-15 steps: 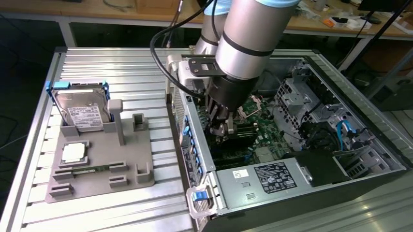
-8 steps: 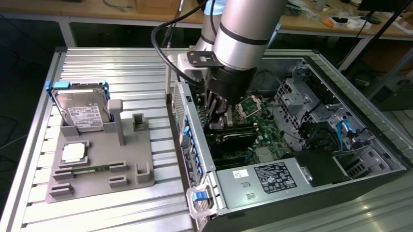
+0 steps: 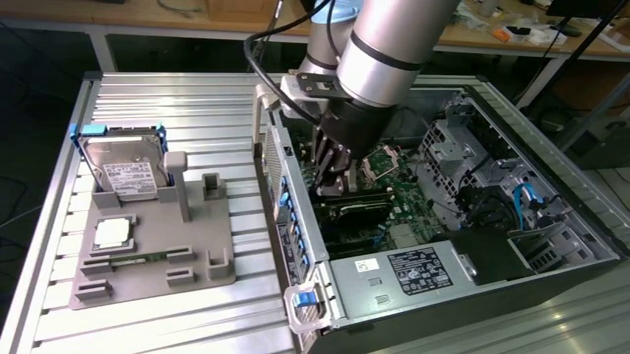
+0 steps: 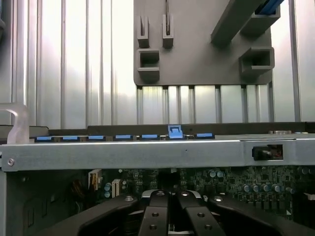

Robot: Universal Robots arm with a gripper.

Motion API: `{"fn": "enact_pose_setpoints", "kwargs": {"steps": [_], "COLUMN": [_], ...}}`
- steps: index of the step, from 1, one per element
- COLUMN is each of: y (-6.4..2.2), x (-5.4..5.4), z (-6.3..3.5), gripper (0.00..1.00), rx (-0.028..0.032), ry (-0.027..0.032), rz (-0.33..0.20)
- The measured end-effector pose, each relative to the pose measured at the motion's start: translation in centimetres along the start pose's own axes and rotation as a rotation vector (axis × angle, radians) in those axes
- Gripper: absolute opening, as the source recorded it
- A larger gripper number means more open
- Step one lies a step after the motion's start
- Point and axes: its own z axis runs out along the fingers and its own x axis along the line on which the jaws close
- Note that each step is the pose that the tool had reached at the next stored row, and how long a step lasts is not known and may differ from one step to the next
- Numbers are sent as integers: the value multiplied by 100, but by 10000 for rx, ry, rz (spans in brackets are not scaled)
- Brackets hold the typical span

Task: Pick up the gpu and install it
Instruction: 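Press down on the gpu until it lock into place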

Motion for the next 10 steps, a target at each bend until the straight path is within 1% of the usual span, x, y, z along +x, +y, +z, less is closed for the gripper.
{"fn": "enact_pose_setpoints", "kwargs": {"steps": [4, 5, 6, 7, 10], "y": [-83, -113, -133, -163, -219], "x": [-2, -2, -2, -3, -4], "z": [-12, -15, -17, -20, -27], "gripper": [11, 11, 11, 11, 11], "rx": [-456, -617, -738, -938, -1419], "ry": [-61, -95, -122, -151, -198], "rz": [-25, -36, -46, -57, -79]}}
